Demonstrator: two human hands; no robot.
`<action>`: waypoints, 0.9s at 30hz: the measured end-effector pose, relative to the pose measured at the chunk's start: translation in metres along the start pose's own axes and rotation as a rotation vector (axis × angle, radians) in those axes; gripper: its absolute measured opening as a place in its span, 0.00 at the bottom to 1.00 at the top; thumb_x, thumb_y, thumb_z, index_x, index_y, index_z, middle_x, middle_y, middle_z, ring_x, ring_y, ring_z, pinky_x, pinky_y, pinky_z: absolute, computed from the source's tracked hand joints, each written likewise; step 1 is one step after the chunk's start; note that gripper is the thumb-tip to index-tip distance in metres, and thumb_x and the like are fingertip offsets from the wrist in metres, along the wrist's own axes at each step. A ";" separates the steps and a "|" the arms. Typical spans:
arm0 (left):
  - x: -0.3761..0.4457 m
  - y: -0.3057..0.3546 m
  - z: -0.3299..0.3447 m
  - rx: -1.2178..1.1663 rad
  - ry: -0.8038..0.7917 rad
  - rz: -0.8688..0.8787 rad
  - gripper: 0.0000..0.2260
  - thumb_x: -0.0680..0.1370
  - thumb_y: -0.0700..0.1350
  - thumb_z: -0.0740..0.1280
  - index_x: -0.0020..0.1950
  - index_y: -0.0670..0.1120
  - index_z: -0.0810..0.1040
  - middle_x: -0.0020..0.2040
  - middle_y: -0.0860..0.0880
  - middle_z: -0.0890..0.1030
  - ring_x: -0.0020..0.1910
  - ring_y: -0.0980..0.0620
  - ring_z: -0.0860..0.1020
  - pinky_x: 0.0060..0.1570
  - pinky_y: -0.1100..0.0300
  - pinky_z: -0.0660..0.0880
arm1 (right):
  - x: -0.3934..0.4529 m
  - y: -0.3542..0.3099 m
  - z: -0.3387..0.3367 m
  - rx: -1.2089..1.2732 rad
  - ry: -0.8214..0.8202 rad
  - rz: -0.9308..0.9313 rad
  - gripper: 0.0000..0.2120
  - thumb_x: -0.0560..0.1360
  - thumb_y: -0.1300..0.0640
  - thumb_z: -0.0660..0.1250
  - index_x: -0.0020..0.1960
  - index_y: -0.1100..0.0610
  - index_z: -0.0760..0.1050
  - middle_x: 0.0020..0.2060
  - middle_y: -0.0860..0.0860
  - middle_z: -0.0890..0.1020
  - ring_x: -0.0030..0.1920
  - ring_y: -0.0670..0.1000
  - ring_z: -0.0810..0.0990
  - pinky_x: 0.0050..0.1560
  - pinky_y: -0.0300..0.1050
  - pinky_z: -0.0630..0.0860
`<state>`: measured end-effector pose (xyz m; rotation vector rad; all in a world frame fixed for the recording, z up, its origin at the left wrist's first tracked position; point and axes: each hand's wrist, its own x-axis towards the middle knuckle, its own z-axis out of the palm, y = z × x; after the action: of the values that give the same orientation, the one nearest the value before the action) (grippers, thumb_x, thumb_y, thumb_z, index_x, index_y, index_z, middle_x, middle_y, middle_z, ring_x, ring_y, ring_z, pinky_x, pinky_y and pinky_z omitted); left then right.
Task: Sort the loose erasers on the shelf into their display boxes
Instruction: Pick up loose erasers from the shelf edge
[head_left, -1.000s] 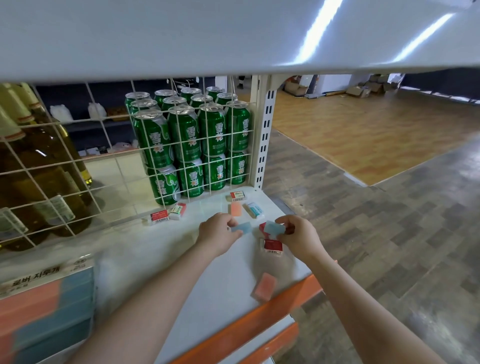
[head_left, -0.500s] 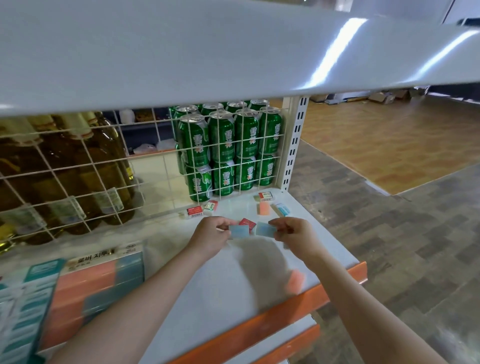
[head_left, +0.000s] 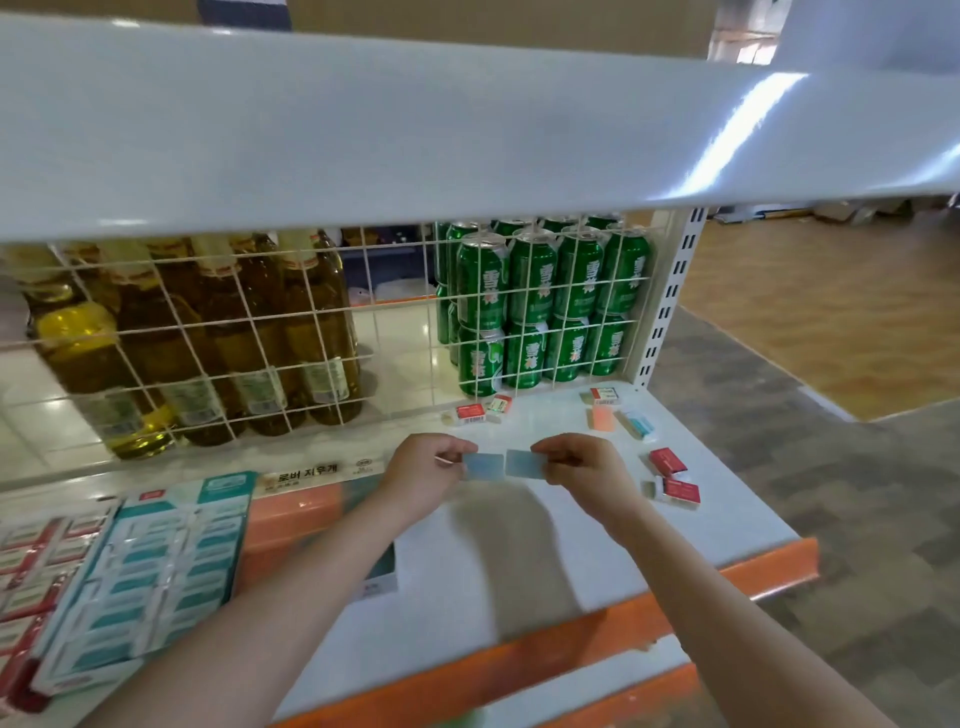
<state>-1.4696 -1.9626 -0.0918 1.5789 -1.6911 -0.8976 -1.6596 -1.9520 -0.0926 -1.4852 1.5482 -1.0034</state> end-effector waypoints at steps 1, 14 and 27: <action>-0.004 -0.003 -0.007 0.001 0.009 -0.007 0.13 0.75 0.32 0.64 0.57 0.43 0.81 0.47 0.48 0.78 0.45 0.53 0.75 0.41 0.69 0.71 | -0.001 -0.003 0.006 -0.014 -0.013 -0.012 0.14 0.71 0.74 0.62 0.52 0.63 0.79 0.36 0.49 0.77 0.36 0.47 0.75 0.35 0.26 0.71; -0.066 -0.052 -0.086 -0.005 0.155 -0.127 0.10 0.75 0.35 0.66 0.52 0.48 0.81 0.48 0.52 0.79 0.43 0.60 0.76 0.42 0.70 0.71 | -0.024 -0.035 0.083 0.005 -0.264 -0.055 0.14 0.70 0.72 0.62 0.43 0.56 0.79 0.38 0.52 0.79 0.36 0.48 0.75 0.43 0.40 0.74; -0.112 -0.075 -0.095 0.010 0.232 -0.176 0.07 0.75 0.37 0.67 0.42 0.49 0.78 0.42 0.51 0.80 0.44 0.54 0.78 0.39 0.68 0.73 | -0.046 -0.044 0.118 -0.149 -0.337 -0.149 0.06 0.73 0.67 0.66 0.47 0.60 0.79 0.37 0.47 0.78 0.36 0.44 0.75 0.40 0.34 0.73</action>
<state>-1.3422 -1.8591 -0.1020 1.7855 -1.4144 -0.7574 -1.5319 -1.9112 -0.1006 -1.7911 1.3078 -0.6846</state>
